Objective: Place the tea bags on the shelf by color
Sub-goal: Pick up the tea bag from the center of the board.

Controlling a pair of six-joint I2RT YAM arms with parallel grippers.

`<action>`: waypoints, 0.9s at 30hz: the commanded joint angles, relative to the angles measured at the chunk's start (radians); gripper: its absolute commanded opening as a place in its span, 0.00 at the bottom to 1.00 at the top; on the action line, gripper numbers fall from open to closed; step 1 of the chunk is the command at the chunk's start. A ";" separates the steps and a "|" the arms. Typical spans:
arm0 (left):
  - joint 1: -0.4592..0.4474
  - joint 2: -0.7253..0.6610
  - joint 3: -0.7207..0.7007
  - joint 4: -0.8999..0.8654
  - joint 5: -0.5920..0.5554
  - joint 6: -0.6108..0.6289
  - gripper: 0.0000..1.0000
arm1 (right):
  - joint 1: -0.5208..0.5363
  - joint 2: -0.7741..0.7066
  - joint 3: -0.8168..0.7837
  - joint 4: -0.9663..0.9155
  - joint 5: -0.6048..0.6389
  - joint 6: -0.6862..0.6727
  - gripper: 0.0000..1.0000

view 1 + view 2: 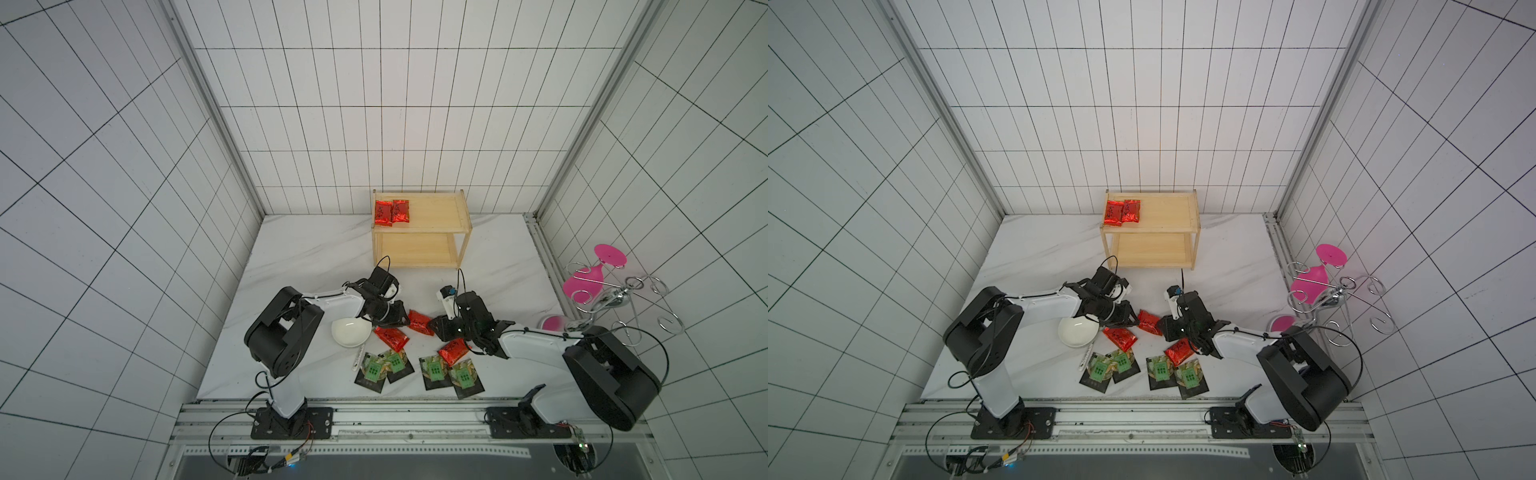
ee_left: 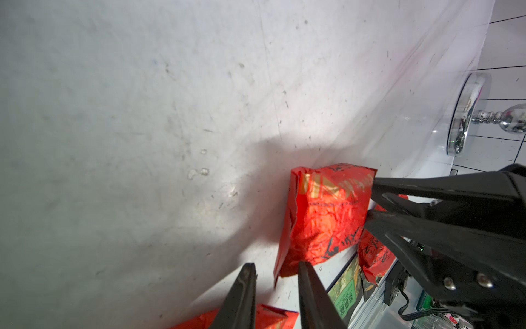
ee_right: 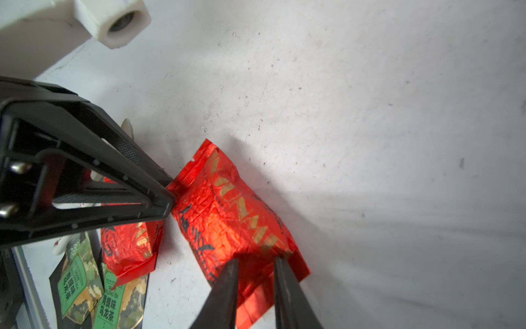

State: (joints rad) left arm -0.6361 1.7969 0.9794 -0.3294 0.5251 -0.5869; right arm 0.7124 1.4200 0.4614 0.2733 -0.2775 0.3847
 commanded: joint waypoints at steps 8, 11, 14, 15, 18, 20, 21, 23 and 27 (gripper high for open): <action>-0.010 0.018 0.036 0.025 0.006 0.000 0.00 | -0.020 -0.026 -0.036 -0.003 -0.011 0.011 0.26; -0.011 0.021 0.044 0.016 0.006 0.001 0.00 | -0.035 -0.059 -0.041 -0.014 -0.011 0.015 0.26; -0.011 0.008 0.044 0.021 0.014 0.001 0.00 | -0.057 -0.133 -0.037 -0.057 -0.012 0.034 0.28; -0.009 0.001 0.046 0.024 0.019 -0.002 0.00 | -0.069 -0.166 -0.039 -0.071 -0.009 0.049 0.29; -0.001 -0.027 0.052 0.050 0.062 -0.024 0.00 | -0.126 -0.253 -0.053 -0.090 -0.027 0.121 0.29; 0.006 -0.058 0.044 0.091 0.092 -0.042 0.00 | -0.172 -0.282 -0.053 -0.088 -0.083 0.169 0.29; 0.012 -0.076 0.040 0.108 0.102 -0.051 0.00 | -0.192 -0.291 -0.052 -0.085 -0.110 0.196 0.29; 0.028 -0.109 0.029 0.148 0.132 -0.070 0.00 | -0.237 -0.300 -0.051 -0.065 -0.174 0.258 0.30; 0.063 -0.154 0.000 0.223 0.178 -0.114 0.00 | -0.333 -0.271 -0.073 0.062 -0.305 0.392 0.30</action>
State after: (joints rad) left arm -0.5953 1.6814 1.0000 -0.2047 0.6464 -0.6624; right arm 0.4290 1.1313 0.4267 0.2546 -0.4557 0.6479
